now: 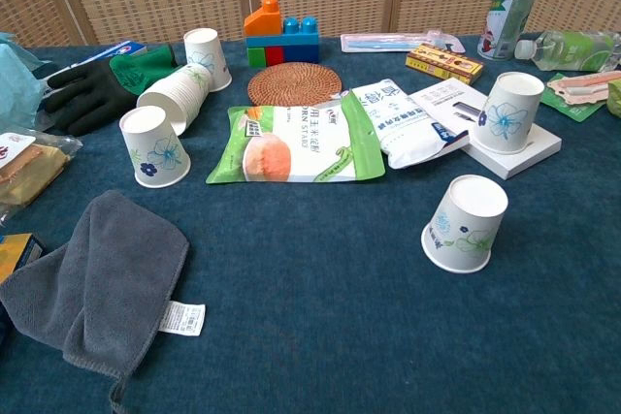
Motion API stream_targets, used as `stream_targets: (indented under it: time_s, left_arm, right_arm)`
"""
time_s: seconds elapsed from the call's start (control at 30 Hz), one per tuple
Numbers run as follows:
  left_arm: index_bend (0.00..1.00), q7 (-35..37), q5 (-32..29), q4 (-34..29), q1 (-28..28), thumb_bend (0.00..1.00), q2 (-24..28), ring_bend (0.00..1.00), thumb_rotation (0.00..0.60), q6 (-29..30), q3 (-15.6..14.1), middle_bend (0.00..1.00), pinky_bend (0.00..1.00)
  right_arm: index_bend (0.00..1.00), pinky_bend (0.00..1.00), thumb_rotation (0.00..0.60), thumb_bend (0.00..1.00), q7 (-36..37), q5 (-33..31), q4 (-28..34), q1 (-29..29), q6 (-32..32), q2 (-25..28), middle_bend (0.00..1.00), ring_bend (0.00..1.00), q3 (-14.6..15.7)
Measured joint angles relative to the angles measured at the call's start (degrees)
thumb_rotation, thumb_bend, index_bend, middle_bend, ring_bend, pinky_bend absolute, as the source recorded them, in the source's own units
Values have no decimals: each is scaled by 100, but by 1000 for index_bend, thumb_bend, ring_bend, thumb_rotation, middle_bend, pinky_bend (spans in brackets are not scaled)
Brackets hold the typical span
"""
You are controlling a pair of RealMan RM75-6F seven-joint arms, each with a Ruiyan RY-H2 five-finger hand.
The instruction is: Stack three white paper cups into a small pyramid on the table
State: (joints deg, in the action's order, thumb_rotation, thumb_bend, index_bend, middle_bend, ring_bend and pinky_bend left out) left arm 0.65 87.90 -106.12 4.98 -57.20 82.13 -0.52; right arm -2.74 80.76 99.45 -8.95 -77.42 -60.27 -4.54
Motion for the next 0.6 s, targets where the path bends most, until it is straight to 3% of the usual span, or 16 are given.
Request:
stream_targets:
  time_s: [0.37,0.6]
  left_arm:
    - [0,-59,79,-101,81,469,48,0,600,-141,-46,0,24]
    - [0,-345,-9,-310,328,469,278,0,600,-559,-7,0,25]
  right_arm:
    - [172,192,600,382,223,82,-32,40,-46,17,198,42,32]
    - [172,192,600,380,337,100,-35,72,-78,41,198,42,36]
